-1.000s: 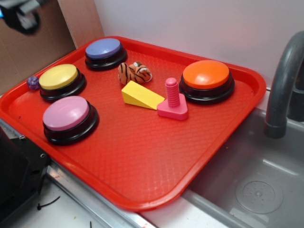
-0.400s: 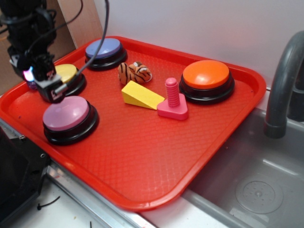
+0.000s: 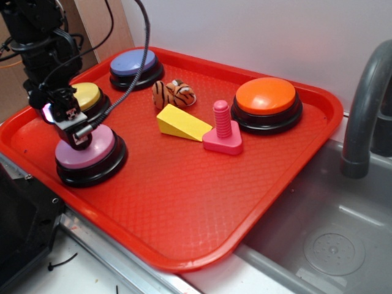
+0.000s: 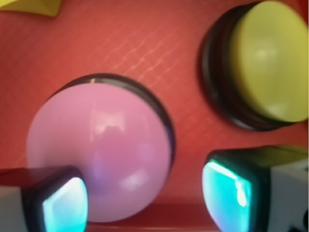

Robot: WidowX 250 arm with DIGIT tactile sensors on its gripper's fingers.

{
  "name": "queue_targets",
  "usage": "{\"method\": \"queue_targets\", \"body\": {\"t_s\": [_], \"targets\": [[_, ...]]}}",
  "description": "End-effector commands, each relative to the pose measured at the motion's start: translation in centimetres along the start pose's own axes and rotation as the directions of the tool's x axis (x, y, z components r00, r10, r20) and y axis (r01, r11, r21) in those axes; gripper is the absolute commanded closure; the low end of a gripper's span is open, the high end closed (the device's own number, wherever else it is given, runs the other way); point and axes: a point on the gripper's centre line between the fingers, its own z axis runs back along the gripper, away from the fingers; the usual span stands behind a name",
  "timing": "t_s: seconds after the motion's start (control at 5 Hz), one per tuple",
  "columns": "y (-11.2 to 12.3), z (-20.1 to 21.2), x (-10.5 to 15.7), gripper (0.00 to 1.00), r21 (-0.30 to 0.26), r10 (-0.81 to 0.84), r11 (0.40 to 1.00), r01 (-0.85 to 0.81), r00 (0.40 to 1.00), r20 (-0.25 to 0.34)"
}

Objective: Push the pink button.

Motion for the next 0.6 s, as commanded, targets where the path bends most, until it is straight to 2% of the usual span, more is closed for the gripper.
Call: {"method": "queue_targets", "body": {"t_s": [0.0, 0.2, 0.4], "targets": [[-1.0, -1.9, 1.1, 0.0, -0.033, -0.038, 0.999, 0.035, 0.995, -0.095], [-1.4, -2.4, 1.1, 0.0, -0.006, -0.048, 0.999, 0.048, 0.993, -0.111], [-1.5, -1.0, 1.3, 0.0, -0.01, -0.049, 0.999, 0.048, 0.996, -0.073]]}}
